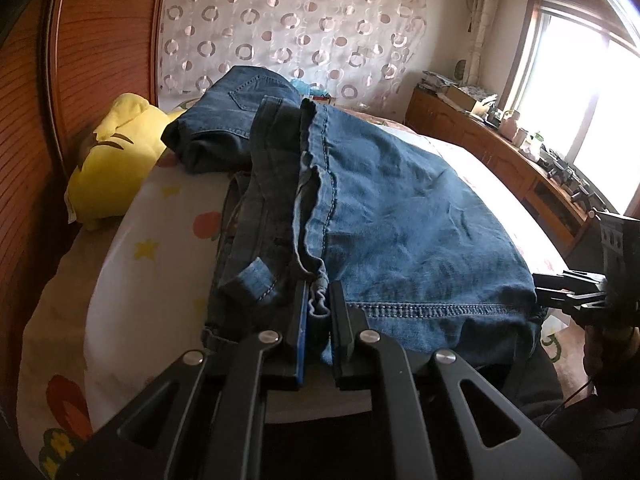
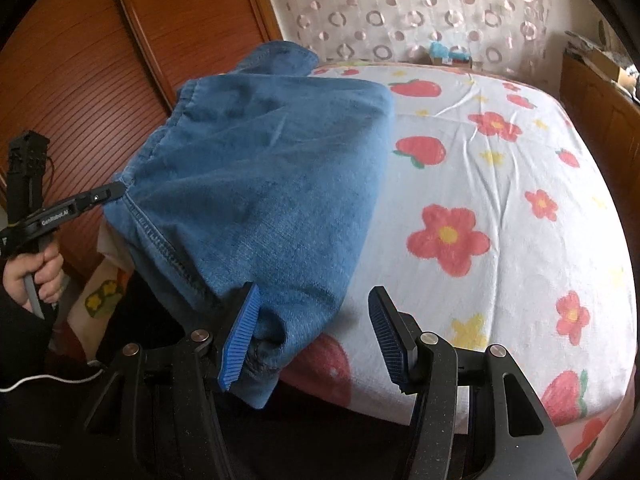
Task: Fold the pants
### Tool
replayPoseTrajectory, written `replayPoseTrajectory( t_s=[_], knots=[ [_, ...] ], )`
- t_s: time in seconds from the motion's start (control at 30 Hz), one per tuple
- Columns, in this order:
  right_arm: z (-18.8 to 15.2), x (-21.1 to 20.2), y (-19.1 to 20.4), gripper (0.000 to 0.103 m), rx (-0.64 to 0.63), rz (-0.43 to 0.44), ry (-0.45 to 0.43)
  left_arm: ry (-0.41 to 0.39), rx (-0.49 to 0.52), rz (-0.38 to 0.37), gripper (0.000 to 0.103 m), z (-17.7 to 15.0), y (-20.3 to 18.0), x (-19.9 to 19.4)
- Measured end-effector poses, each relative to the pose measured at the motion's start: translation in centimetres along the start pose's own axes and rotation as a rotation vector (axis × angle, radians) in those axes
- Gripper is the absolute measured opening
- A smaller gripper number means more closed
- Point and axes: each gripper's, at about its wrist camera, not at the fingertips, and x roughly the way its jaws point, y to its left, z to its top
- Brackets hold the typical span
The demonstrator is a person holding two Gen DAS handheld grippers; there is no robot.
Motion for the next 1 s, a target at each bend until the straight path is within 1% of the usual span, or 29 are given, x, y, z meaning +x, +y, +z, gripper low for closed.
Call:
replayPoseTrajectory(
  t_s=[0.13, 0.23, 0.47, 0.53, 0.67, 0.8, 1.0],
  knots=[
    [0.1, -0.2, 0.2, 0.058, -0.007, -0.004, -0.004, 0.002, -0.006, -0.004, 0.01, 0.1, 0.3, 0.0],
    [0.7, -0.9, 0.3, 0.058, -0.01, -0.009, -0.026, 0.001, -0.01, -0.006, 0.011, 0.3, 0.3, -0.2],
    [2.2, -2.1, -0.4, 0.058, 0.002, -0.033, -0.088, -0.051, 0.015, 0.023, 0.026, 1.1, -0.3, -1.9],
    [2.5, -1.9, -0.6, 0.058, 0.011, -0.037, -0.1, -0.082, 0.022, 0.045, 0.027, 1.5, -0.7, -2.6],
    [3.4, -1.1, -1.0, 0.058, 0.02, -0.045, -0.112, -0.115, 0.039, 0.044, 0.029, 2.2, -1.5, -3.4],
    [4.6, 0.3, -1.4, 0.058, 0.021, -0.042, -0.104, -0.113, 0.063, 0.034, 0.029, 3.0, -2.6, -2.7],
    [4.4, 1.7, -1.4, 0.058, 0.027, -0.026, -0.079, -0.094, 0.096, 0.005, 0.029, 3.9, -4.4, -1.3]
  ],
)
